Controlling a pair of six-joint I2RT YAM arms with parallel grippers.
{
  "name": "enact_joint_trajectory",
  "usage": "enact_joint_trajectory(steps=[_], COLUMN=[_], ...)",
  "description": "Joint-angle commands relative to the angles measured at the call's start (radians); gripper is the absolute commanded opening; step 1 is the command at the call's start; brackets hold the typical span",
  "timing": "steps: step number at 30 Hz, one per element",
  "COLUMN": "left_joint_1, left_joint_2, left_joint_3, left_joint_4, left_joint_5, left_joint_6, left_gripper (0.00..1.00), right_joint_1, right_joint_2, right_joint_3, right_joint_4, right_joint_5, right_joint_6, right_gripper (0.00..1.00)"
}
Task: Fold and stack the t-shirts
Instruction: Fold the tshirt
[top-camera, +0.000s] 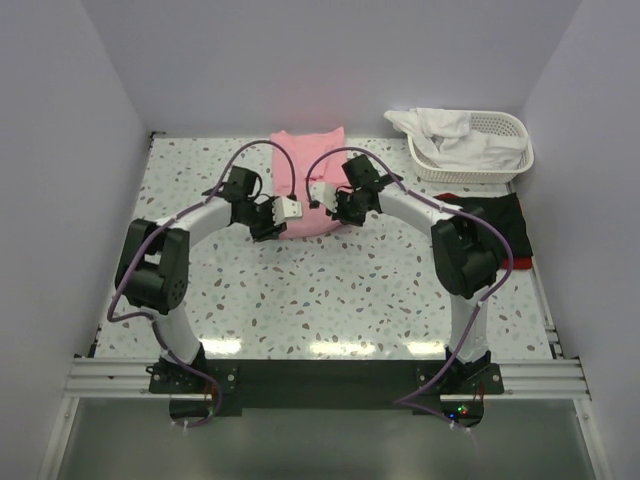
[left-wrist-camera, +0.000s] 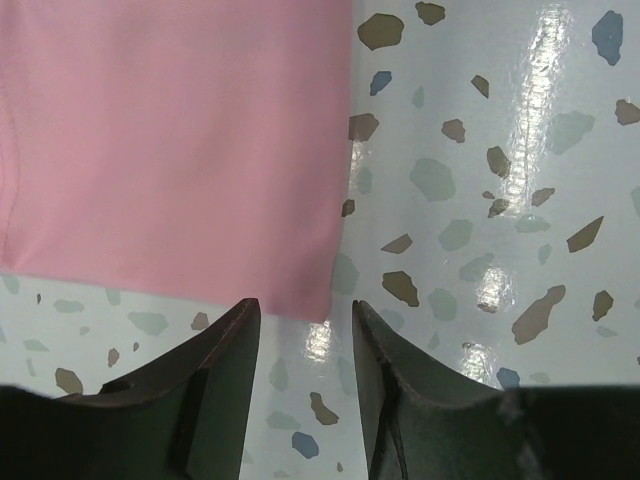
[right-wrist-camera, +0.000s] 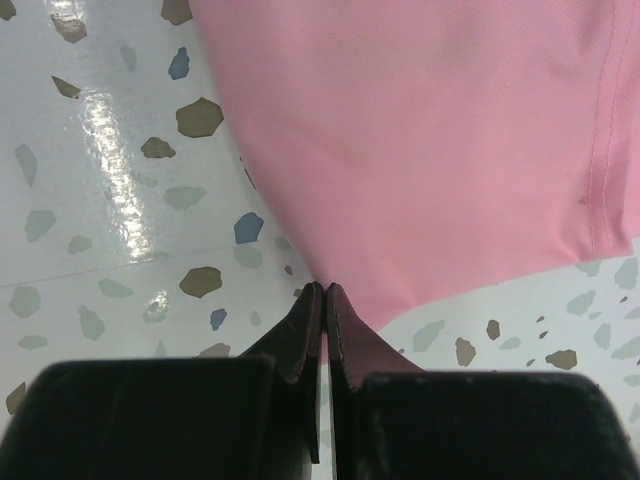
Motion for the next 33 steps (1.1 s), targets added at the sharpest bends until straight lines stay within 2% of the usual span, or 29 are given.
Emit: enact_joint_trajectory(steps=[1,15,17,20,21,22,29,33], left_joint_1=[-0.011,-0.022,-0.022,-0.023,-0.023,-0.023,-0.023,-0.023], left_joint_2=[0.028,0.142,0.145,0.148,0.143,0.140,0.037,-0.076], left_joint_3=[0.007,0.007,0.004,0.009,0.009,0.009,0.018,0.009], left_joint_4=[0.035,0.095,0.085,0.057,0.049,0.040,-0.081,-0.168], left_joint_5=[0.018,-0.057,-0.064,-0.069,-0.071,-0.068,-0.019,0.021], left_joint_6=[0.040,0.066,0.070,0.079,0.084,0.087,0.119,0.133], left_gripper=[0.47,0.46,0.40,0.15,0.03,0.00,0.00,0.00], right_joint_1=[-0.002,-0.002,-0.002,-0.004,-0.002,-0.002,-0.004,-0.004], right_joint_2=[-0.037,-0.004,0.001,0.004,0.004,0.002,-0.048,-0.114], right_joint_3=[-0.001,-0.030,-0.033,-0.033,-0.033,-0.032,-0.013,-0.013], right_joint_4=[-0.002,0.017,0.018,0.020,0.017,0.015,-0.034,-0.144], right_joint_5=[-0.009,0.004,0.006,0.009,0.009,0.009,-0.008,-0.069], right_joint_6=[0.005,-0.013,-0.012,-0.012,-0.010,-0.010,0.016,0.055], right_gripper=[0.00,0.00,0.00,0.00,0.00,0.00,0.00,0.00])
